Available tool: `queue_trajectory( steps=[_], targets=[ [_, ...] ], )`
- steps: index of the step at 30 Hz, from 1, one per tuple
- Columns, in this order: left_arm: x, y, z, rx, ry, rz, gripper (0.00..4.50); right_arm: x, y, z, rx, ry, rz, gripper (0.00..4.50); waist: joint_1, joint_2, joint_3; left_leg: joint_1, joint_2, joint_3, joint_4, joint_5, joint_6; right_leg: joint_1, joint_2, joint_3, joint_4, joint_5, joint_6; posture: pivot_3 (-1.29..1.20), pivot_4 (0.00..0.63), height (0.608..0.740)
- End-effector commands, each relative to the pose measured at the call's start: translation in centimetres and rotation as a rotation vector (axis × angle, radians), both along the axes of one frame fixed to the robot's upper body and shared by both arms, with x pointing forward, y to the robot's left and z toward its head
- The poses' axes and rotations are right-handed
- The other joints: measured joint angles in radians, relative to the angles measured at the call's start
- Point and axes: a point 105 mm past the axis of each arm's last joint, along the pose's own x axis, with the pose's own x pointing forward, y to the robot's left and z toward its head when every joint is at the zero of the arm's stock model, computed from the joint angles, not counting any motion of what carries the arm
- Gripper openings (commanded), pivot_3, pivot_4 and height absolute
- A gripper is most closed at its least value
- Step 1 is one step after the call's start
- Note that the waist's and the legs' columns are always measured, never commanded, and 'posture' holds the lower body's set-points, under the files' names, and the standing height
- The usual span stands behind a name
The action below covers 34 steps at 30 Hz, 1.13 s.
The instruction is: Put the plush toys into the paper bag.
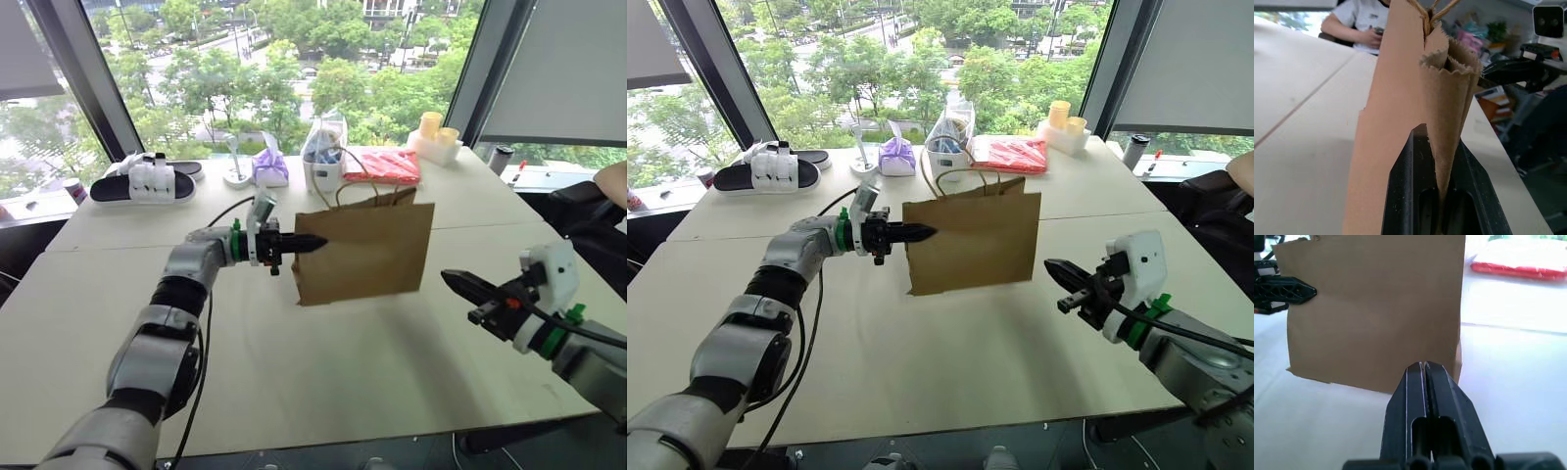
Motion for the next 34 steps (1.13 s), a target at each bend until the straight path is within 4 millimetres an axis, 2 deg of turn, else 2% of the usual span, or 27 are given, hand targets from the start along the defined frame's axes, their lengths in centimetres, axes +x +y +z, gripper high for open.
queue_trajectory(
  steps=[1,5,7,10,14,15,16,18,22,26,30,34],
  targets=[
    [0.2,-0.8,0.0,0.06,-0.079,-0.04,0.11,-0.9,0.0,1.3,-0.019,-0.067,-0.02,0.0,0.002,0.0,0.0,0.0,0.0,0.0,0.0,0.0,0.0,0.0,0.0,0.0,0.0,0.0,0.0,0.0,0.15,0.74],
    [0.6,-1.0,-1.3,0.131,-0.123,-0.019,0.11,-1.2,0.3,1.2,-0.017,-0.069,-0.023,0.0,0.004,-0.001,0.0,0.0,0.0,0.0,0.001,0.0,0.0,0.0,0.0,0.0,0.0,0.0,0.0,0.0,0.15,0.74],
    [1.1,-0.5,-2.0,0.179,-0.113,0.03,0.61,-0.9,0.6,1.3,-0.014,-0.067,-0.013,0.0,0.004,-0.001,0.0,0.0,0.0,0.0,0.001,0.0,0.0,0.0,0.0,0.0,0.0,0.0,0.0,0.0,0.15,0.74],
    [1.2,0.2,-2.5,0.199,-0.128,0.053,1.78,-0.6,0.9,1.2,-0.023,-0.058,0.009,0.0,0.003,-0.001,0.0,0.0,0.0,0.0,0.001,0.0,0.0,0.0,0.0,0.0,0.001,0.0,0.0,0.0,0.15,0.74],
    [1.5,1.7,-2.5,0.215,-0.172,0.094,3.6,0.0,1.2,1.0,-0.042,-0.032,0.048,0.0,0.0,-0.001,0.0,0.0,0.0,0.0,0.001,0.0,0.0,0.0,0.0,0.0,0.001,0.0,0.0,0.0,0.15,0.74],
    [1.5,2.4,-2.5,0.219,-0.172,0.103,4.25,0.0,1.4,0.8,-0.056,-0.02,0.066,0.0,0.0,-0.001,0.0,0.0,0.0,0.0,0.001,0.0,0.0,0.0,0.0,0.0,0.001,0.0,0.0,0.0,0.15,0.74],
    [1.5,3.2,-2.4,0.22,-0.18,0.123,4.42,0.1,1.4,0.7,-0.072,-0.01,0.078,0.0,-0.002,-0.001,0.0,0.0,0.0,0.0,0.001,0.0,0.0,0.0,0.0,0.0,0.001,0.0,0.0,0.0,0.15,0.74],
    [1.6,4.5,-2.0,0.22,-0.197,0.16,4.42,0.2,1.3,0.6,-0.095,0.004,0.096,0.0,-0.003,-0.001,0.0,0.0,0.0,0.0,0.001,0.0,0.0,0.0,0.0,0.0,0.002,0.0,0.0,0.0,0.15,0.74],
    [0.8,6.9,-0.1,0.138,-0.187,0.233,4.42,0.3,0.9,0.5,-0.143,0.022,0.127,0.0,0.001,-0.001,0.0,0.0,0.0,-0.001,0.001,0.0,0.0,0.0,0.0,0.0,0.001,0.0,0.0,0.0,0.15,0.74],
    [-2.1,8.0,0.6,0.08,-0.153,0.276,4.42,0.4,0.4,0.2,-0.19,0.038,0.149,0.0,0.001,-0.001,0.0,0.0,0.001,-0.001,0.001,0.0,0.0,0.0,0.0,0.001,0.001,0.0,0.001,0.0,0.15,0.74],
    [-6.3,8.7,-0.9,0.076,-0.105,0.335,4.42,0.7,0.1,0.1,-0.219,0.046,0.172,0.0,0.001,0.0,0.0,0.001,0.005,-0.003,0.001,0.0,0.0,0.0,0.0,0.002,0.001,0.0,0.0,0.0,0.15,0.74],
    [-8.7,7.7,-0.8,0.024,-0.065,0.39,4.42,1.2,0.0,-0.2,-0.25,0.05,0.217,0.0,0.002,-0.001,0.0,0.001,0.006,-0.002,0.001,0.0,0.0,0.0,0.001,0.002,0.001,0.0,0.0,0.0,0.15,0.74]
  ],
)
